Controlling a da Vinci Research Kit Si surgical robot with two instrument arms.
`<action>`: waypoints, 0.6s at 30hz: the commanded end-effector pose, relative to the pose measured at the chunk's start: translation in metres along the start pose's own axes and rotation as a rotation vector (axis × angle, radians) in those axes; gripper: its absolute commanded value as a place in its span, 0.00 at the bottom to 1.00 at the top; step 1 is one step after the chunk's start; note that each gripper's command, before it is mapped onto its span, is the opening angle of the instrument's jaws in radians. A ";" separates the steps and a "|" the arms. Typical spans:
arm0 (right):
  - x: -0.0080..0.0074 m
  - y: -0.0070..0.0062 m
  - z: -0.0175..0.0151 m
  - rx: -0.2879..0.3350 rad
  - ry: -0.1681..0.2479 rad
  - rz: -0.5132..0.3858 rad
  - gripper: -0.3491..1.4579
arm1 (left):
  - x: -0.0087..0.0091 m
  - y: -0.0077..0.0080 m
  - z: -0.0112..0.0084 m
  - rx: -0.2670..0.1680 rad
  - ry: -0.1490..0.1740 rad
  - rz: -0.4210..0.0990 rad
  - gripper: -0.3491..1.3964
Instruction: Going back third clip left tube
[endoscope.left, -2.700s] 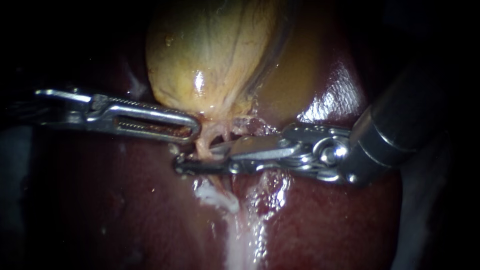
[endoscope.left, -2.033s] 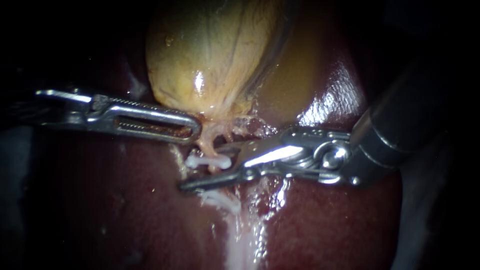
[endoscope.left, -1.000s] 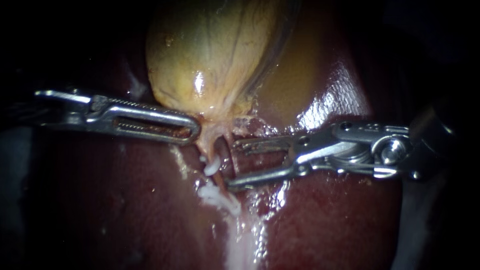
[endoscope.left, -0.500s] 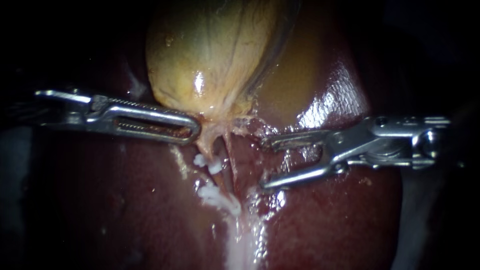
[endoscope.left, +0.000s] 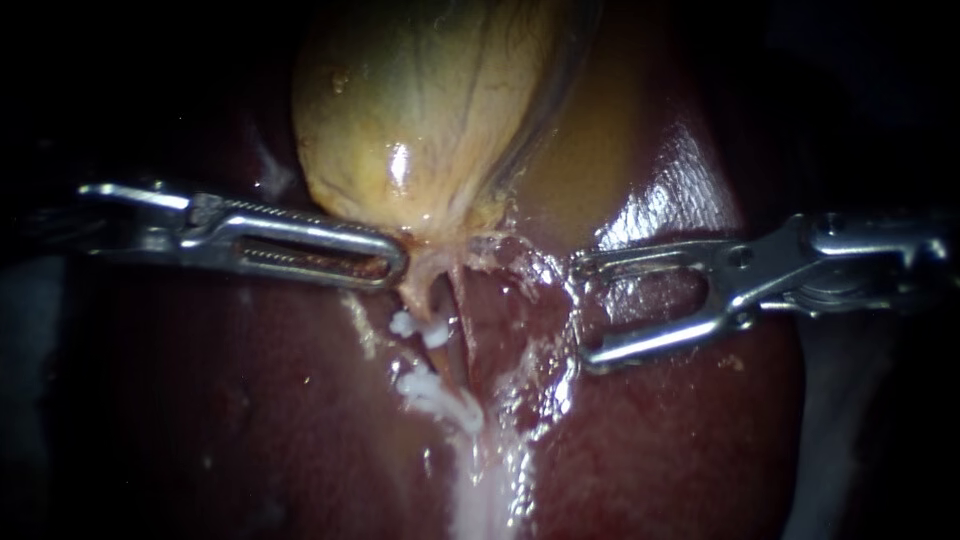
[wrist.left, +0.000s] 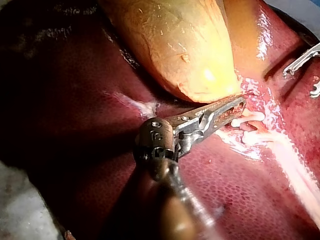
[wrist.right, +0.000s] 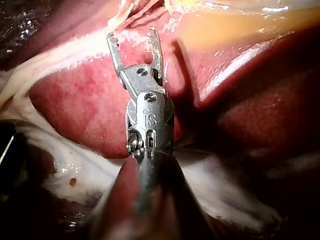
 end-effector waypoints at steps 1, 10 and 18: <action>0.0000 -0.0001 -0.0001 0.001 0.000 0.000 0.47 | 0.0000 -0.0004 0.0003 0.003 0.001 0.002 0.00; 0.0000 -0.0003 -0.0002 0.003 0.000 -0.001 0.47 | 0.0002 -0.0020 0.0028 0.007 0.003 0.005 0.00; 0.0000 -0.0004 -0.0002 0.003 0.000 -0.001 0.47 | 0.0000 -0.0022 0.0044 0.002 -0.002 0.007 0.00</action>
